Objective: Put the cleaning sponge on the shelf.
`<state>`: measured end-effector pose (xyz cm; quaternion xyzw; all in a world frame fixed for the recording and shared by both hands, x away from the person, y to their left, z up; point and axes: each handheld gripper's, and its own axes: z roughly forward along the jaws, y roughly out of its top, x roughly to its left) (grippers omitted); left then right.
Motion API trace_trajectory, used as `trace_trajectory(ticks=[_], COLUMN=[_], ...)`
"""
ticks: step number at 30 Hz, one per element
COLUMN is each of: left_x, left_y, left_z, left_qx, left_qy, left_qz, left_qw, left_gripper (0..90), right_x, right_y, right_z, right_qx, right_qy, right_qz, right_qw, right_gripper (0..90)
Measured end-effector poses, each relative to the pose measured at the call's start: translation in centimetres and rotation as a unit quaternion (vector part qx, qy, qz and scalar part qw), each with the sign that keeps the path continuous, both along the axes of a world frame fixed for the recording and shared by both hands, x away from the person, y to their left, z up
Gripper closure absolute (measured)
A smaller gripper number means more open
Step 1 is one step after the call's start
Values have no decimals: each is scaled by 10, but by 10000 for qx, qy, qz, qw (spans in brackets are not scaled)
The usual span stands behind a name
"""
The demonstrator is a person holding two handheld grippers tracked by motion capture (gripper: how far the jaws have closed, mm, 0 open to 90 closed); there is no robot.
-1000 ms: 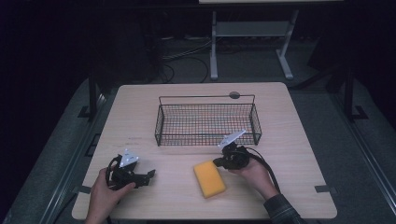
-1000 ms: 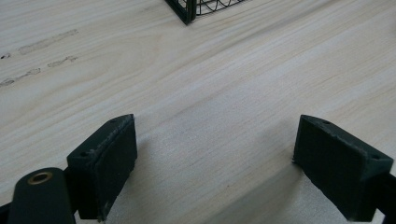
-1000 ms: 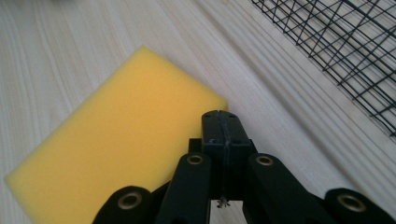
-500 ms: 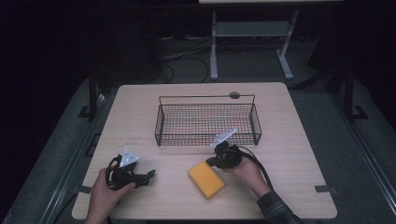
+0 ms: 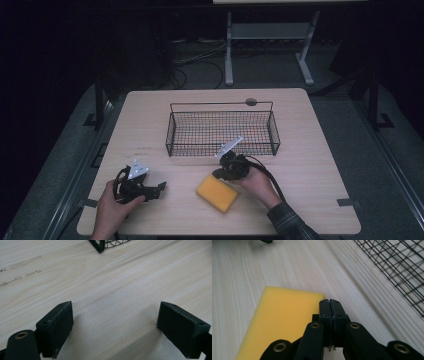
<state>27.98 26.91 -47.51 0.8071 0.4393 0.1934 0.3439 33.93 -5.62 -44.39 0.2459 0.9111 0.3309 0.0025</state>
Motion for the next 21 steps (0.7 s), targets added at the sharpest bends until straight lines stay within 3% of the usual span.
trace_trajectory(ticks=[7, 13, 18, 21], left_x=[0, 0, 0, 0], left_y=[0, 0, 0, 0], left_z=[0, 0, 0, 0], left_qx=[-4, 0, 3, -3], left_qy=[-3, 1, 1, -2], left_qz=[-1, 0, -1, -1], left_qw=[10000, 10000, 10000, 10000], left_gripper=[126, 126, 126, 126], right_x=[1, 1, -1, -2], right_y=[1, -9, -15, -18], right_z=[-1, 5, 8, 9], right_qx=[-78, -63, -236, -307], right_qy=[54, 119, 149, 199], right_qz=[-77, -290, -507, -600], right_qw=[9999, 9995, 9983, 9975], right_gripper=[804, 663, 504, 461])
